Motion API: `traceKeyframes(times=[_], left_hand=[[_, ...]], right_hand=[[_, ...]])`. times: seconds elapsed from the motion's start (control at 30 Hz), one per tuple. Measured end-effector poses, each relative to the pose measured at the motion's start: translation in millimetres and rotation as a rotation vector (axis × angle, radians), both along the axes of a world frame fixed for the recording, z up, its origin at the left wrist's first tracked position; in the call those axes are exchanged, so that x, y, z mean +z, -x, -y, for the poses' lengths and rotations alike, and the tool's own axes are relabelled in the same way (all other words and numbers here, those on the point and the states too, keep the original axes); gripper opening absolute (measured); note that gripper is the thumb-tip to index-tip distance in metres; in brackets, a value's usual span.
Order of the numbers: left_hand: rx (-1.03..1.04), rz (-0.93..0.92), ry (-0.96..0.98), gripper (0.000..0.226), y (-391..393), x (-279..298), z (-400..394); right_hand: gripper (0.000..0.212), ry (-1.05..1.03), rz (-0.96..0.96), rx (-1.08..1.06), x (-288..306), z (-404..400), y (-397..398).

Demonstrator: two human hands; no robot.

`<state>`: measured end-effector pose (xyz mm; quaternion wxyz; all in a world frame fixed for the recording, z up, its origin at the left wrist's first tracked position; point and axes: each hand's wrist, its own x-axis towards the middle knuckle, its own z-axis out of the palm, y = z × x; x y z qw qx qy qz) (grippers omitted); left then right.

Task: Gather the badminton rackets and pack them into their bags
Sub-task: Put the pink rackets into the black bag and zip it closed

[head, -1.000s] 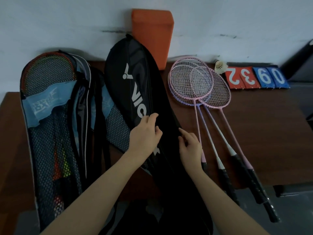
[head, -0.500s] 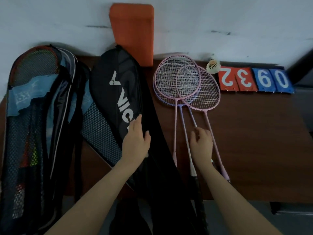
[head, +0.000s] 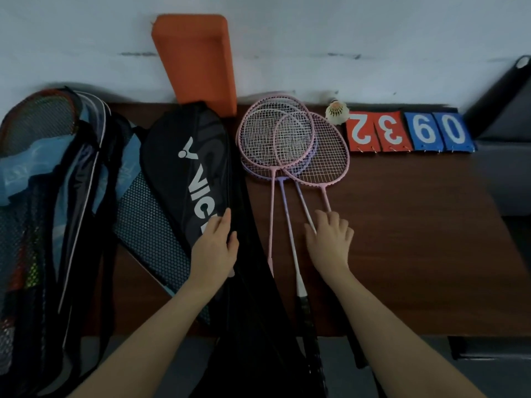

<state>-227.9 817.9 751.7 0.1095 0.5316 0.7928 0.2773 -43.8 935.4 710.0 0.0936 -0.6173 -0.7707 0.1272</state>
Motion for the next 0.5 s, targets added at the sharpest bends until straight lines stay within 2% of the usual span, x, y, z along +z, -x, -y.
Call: traceKeyframes(times=[0.1,0.3,0.43,0.5], left_hand=[[-0.009,-0.017,0.006,0.048,7,0,6],[-0.043,-0.030,0.018,0.048,23,-2,17],[-0.007,0.071,-0.002,0.048,25,-1,15],[0.015,0.113,-0.023,0.049,24,1,15]], right_hand=[[0.036,0.029,-0.108,0.083,1,12,32],[0.034,0.124,-0.101,0.161,-5,29,68],[0.041,0.066,-0.253,0.085,-3,37,74],[0.042,-0.009,-0.301,0.127,1,38,67]])
